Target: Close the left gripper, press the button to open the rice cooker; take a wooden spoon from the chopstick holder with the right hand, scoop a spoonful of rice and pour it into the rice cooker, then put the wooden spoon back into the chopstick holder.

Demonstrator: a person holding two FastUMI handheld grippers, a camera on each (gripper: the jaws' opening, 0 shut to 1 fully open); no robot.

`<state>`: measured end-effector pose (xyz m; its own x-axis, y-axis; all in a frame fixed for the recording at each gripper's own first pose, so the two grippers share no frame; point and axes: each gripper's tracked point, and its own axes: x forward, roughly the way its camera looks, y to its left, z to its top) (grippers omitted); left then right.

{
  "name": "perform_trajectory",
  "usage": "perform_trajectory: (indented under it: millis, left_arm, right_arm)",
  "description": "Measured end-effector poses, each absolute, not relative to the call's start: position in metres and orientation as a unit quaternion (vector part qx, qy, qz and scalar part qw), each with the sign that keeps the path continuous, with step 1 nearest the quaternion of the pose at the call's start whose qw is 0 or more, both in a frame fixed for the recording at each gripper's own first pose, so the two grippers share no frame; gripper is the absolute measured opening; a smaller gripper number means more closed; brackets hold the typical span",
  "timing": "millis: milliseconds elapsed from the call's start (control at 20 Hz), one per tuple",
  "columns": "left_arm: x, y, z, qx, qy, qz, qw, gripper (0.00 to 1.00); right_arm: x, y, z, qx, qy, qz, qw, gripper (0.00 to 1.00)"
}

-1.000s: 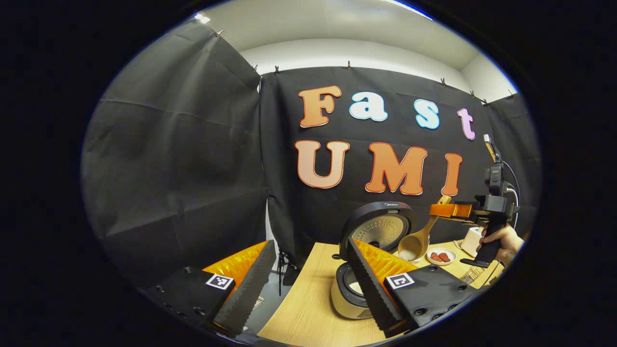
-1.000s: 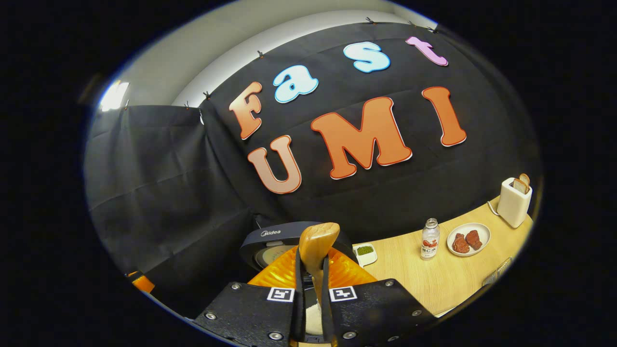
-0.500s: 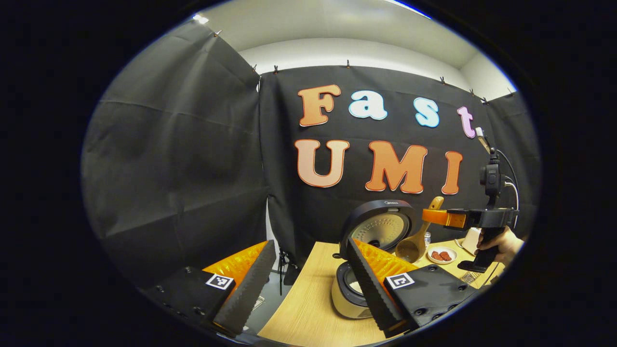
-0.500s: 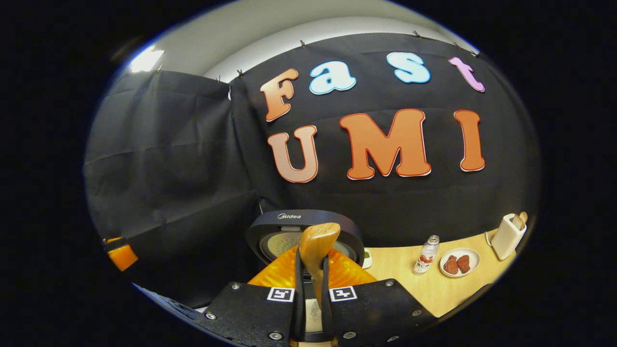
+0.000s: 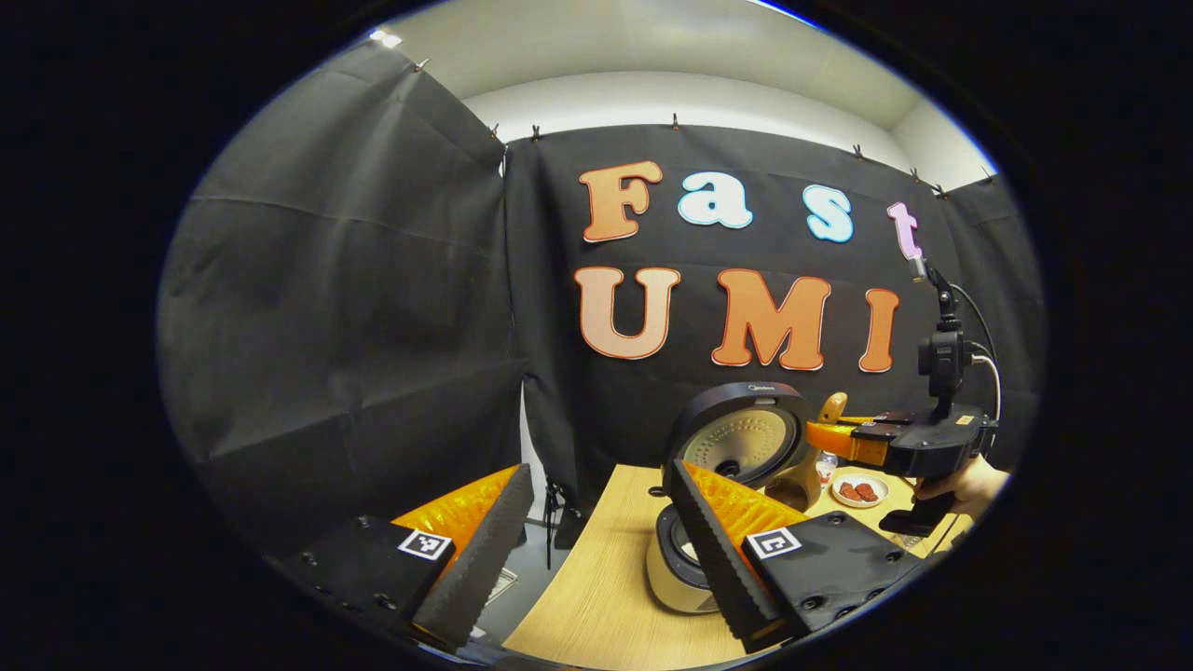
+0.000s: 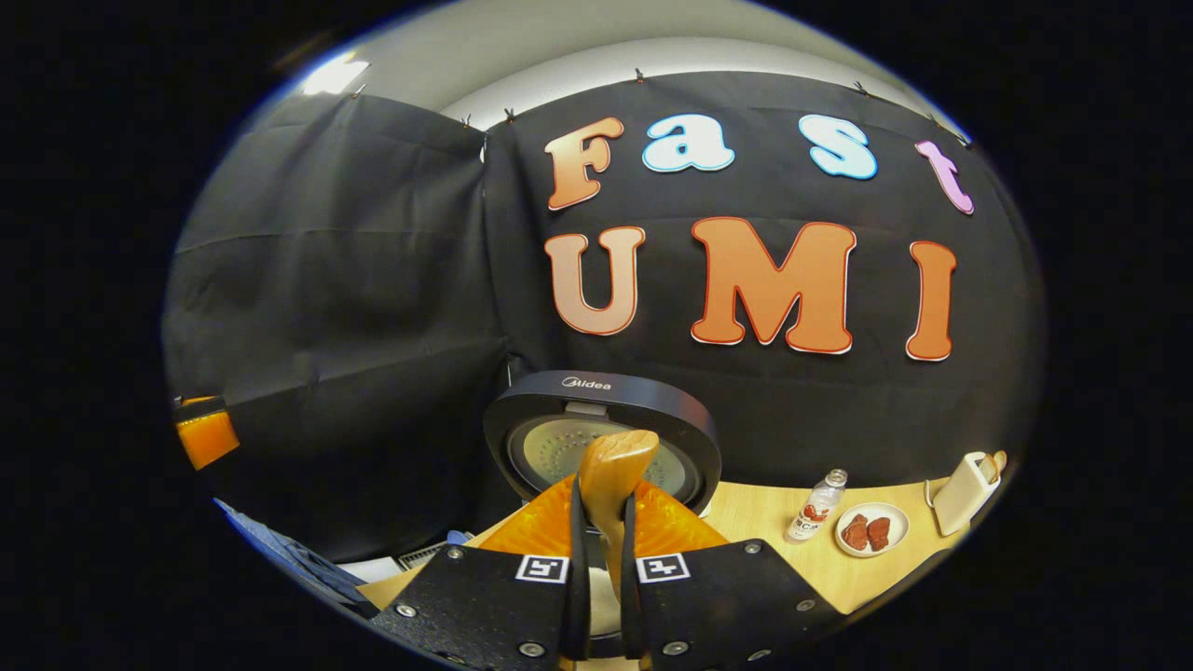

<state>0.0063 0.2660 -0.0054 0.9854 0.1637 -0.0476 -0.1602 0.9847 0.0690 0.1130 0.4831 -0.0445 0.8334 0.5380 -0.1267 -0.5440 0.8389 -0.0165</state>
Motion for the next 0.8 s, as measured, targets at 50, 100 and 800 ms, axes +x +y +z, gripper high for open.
perform_trajectory:
  millis: [50,100,800]
  left_arm:
    - [0.005,0.264,-0.005,0.031,0.027,0.081,0.996,1.0]
    - [0.007,0.262,-0.007,0.03,0.027,0.081,0.996,1.0]
    - [0.025,0.206,0.009,0.032,0.007,0.057,0.998,1.0]
  right_arm:
    - [0.113,0.48,-0.044,-0.02,0.06,0.28,0.958,0.12]
    - [0.114,0.475,-0.041,-0.014,0.061,0.278,0.959,0.12]
    - [0.123,0.294,-0.008,0.07,0.052,0.176,0.98,0.12]
